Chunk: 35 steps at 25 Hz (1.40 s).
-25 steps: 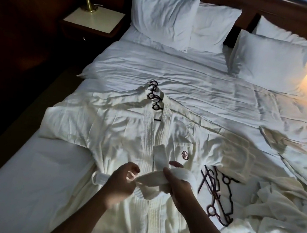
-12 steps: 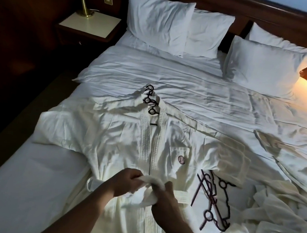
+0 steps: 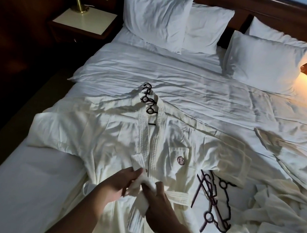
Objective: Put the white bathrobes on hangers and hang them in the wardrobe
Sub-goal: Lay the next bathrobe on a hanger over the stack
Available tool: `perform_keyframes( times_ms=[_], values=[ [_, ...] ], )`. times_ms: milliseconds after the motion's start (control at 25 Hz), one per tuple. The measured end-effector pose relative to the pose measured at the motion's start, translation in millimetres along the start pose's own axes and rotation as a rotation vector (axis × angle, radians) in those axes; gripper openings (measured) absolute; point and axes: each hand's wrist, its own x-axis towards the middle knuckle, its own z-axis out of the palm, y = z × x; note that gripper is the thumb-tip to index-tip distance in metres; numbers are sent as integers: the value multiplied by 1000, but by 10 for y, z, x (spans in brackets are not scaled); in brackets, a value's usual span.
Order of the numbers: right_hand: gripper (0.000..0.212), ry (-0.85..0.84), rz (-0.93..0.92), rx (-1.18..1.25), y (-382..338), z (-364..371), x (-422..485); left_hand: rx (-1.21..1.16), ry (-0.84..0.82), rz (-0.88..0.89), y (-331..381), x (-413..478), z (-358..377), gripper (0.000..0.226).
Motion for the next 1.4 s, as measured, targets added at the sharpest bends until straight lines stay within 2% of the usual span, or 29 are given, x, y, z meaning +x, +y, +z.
perform_keyframes(
  times_ms=[80, 160, 240, 280, 320, 400, 440, 520, 560, 640, 720, 800, 840, 880, 1000, 1120, 1200, 1320, 1400],
  values=[
    [42, 37, -139, 78, 1, -78, 74, 75, 185, 16, 57, 103, 42, 28],
    [33, 31, -187, 99, 178, -107, 123, 312, 387, 68, 120, 188, -14, 21],
    [28, -22, -94, 118, 527, -170, 144, 483, 681, 65, 61, 281, -307, 26],
    [28, -15, 14, 183, 706, -287, 105, 532, 817, 35, -2, 294, -532, 30],
    [31, -31, 62, 229, 943, -320, 40, 585, 895, 0, -96, 309, -763, 32],
    [30, -167, 161, 293, 1303, -354, -121, 536, 817, -33, -233, 330, -1034, 33],
    [36, -261, 339, 322, 1389, -356, -153, 475, 737, -68, -283, 363, -1079, 33],
    [53, -275, 666, 584, 1499, -263, -166, 439, 726, -131, -372, 495, -1145, 31],
    [55, -238, 815, 676, 1502, -194, -114, 437, 780, -148, -432, 562, -1184, 32],
    [44, -114, 983, 885, 1490, -113, 26, 379, 859, -146, -443, 652, -1234, 33],
    [28, 49, 1055, 1128, 1509, -131, 173, 191, 837, -127, -490, 753, -1348, 29],
    [19, 219, 1127, 1174, 1674, -210, 237, 43, 794, -113, -544, 748, -1430, 27],
    [14, 264, 1135, 1137, 1754, -254, 205, 96, 821, -84, -581, 677, -1459, 35],
    [24, 254, 1149, 1040, 1893, -236, 156, 179, 846, -67, -639, 569, -1456, 42],
    [76, -16, 1169, 583, 2152, -64, -123, 535, 908, -126, -1000, 184, -1336, 46],
    [102, -246, 1117, 410, 2252, 271, -527, 655, 879, -264, -1600, -96, -1261, 67],
    [97, -308, 1117, 364, 2250, 422, -810, 649, 829, -419, -1892, -272, -1222, 81],
    [57, -299, 1092, 236, 2244, 520, -1093, 692, 770, -523, -2281, -514, -1241, 76],
    [50, -310, 1092, 188, 2231, 543, -1250, 810, 735, -534, -2347, -608, -1247, 73]
  ],
)
